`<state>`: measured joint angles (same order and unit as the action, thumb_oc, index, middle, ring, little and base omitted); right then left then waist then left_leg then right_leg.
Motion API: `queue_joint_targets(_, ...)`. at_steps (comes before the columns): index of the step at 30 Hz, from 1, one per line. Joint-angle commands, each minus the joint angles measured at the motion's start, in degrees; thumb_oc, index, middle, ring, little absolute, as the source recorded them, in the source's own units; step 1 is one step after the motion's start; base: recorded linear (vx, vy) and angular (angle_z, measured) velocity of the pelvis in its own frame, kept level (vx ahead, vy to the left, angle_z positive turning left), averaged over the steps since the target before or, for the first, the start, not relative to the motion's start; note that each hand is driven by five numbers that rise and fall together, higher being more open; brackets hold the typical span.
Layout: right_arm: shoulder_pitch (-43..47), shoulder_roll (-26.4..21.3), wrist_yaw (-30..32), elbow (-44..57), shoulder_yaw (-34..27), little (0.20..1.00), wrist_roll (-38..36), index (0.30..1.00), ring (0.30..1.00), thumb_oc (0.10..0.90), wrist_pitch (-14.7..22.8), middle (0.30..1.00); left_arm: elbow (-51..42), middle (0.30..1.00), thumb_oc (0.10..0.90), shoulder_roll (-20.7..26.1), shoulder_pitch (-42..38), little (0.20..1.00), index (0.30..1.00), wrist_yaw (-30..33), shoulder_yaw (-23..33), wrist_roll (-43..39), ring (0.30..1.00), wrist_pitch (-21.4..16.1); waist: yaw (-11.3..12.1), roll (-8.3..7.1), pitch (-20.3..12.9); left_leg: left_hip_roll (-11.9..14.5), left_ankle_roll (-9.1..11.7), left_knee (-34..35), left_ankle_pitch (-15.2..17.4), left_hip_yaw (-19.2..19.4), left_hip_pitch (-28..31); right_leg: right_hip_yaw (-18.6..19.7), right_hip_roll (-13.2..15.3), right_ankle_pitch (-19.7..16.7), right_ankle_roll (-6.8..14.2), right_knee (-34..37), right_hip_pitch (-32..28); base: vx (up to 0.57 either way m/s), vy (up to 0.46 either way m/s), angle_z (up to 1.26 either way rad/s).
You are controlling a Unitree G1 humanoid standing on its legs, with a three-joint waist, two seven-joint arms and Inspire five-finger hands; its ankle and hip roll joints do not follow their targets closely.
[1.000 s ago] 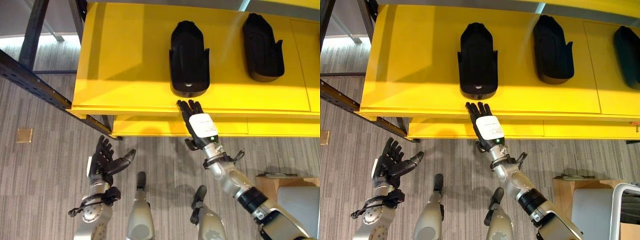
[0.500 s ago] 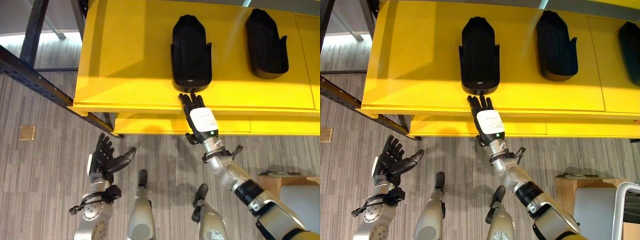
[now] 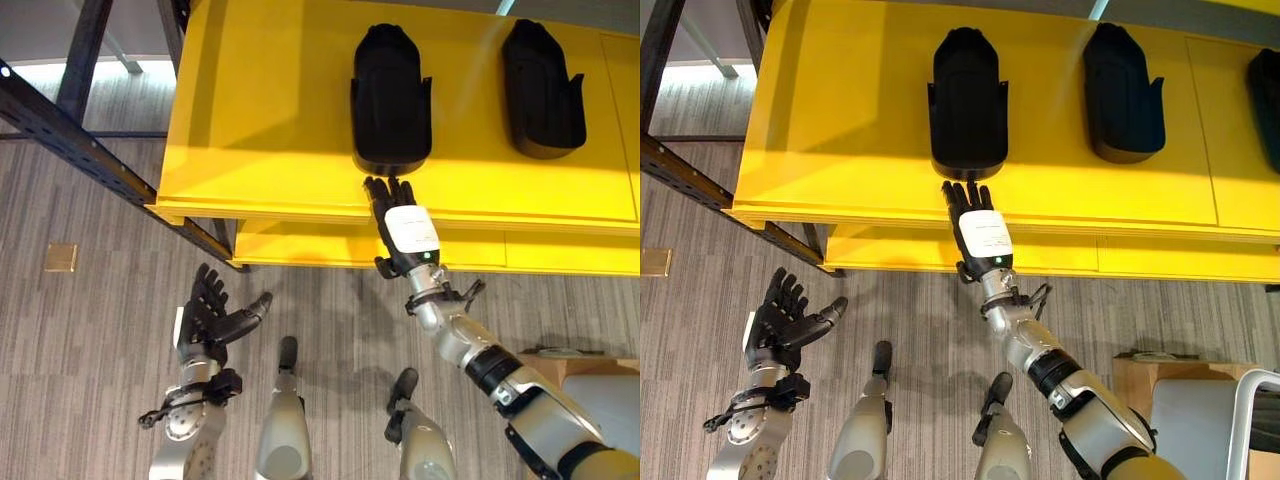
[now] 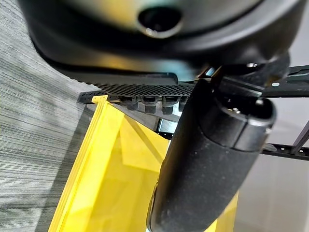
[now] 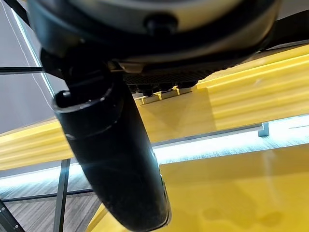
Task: Move parts from the plastic box to the shelf.
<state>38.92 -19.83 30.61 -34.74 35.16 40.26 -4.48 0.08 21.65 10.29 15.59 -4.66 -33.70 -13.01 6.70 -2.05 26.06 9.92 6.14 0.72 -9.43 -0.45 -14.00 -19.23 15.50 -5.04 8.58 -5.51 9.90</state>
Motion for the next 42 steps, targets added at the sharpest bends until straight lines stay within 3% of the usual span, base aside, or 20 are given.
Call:
queue_joint_targets(1, 7.0, 0.2, -0.1, -4.5, -1.2, 1.0, -3.5, 1.0, 1.0, 0.9, -1.1, 1.0, -5.5, 1.0, 0.9, 4.2, 0.1, 1.0, 1.0, -0.6, -0.1, -1.0, 1.0, -6.3, 2.0, -1.4, -1.1, 2.4, -0.6, -1.4, 6.9, -0.7, 4.2, 2.6, 4.7, -2.1, 2.6, -4.6, 3.3, 0.0, 0.0, 0.0)
queue_joint_targets(42, 15.5, -0.1, -0.4, -13.1, 0.9, 1.0, -4.3, 1.0, 1.0, 0.9, -1.8, 1.0, -5.6, 1.0, 0.9, 5.1, -0.7, 1.0, 1.0, -1.7, -1.2, -2.7, 1.0, -6.7, 3.3, -0.66, -0.2, 2.0, -0.7, -2.0, 6.3, -2.1, 2.0, 2.2, 4.9, -2.2, 2.3, -5.4, 4.7, 0.0, 0.0, 0.01)
